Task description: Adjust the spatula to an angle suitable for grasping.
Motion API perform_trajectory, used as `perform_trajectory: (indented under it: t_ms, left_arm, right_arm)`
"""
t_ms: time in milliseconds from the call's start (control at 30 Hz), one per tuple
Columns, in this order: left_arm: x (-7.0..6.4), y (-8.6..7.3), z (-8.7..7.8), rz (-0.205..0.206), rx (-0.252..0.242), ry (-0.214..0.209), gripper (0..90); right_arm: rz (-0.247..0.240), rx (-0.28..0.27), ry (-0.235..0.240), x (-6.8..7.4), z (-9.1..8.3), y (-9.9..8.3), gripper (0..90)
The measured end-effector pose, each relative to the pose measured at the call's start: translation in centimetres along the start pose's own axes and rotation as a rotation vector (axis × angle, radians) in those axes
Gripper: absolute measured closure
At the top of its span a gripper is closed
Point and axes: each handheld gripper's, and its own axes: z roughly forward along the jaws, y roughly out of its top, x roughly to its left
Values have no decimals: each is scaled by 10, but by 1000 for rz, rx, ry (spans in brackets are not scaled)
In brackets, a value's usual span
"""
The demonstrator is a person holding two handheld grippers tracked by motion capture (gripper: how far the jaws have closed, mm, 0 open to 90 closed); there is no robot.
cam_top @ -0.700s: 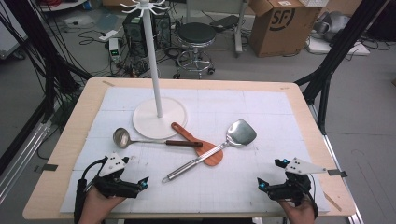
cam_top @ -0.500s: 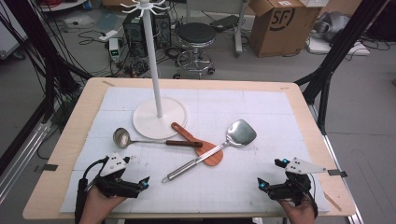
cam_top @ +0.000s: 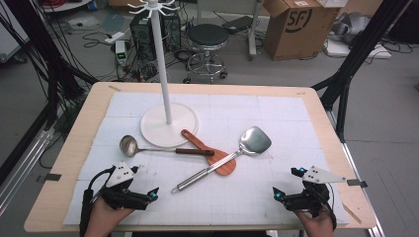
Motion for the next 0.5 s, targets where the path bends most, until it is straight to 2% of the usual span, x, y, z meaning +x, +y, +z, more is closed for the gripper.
perform_trajectory:
  t_ms: [500]
  left_arm:
    - [-6,4,4,6,-5,-31,16]
  right_arm:
    - [-1,-1,2,3,1,2,5]
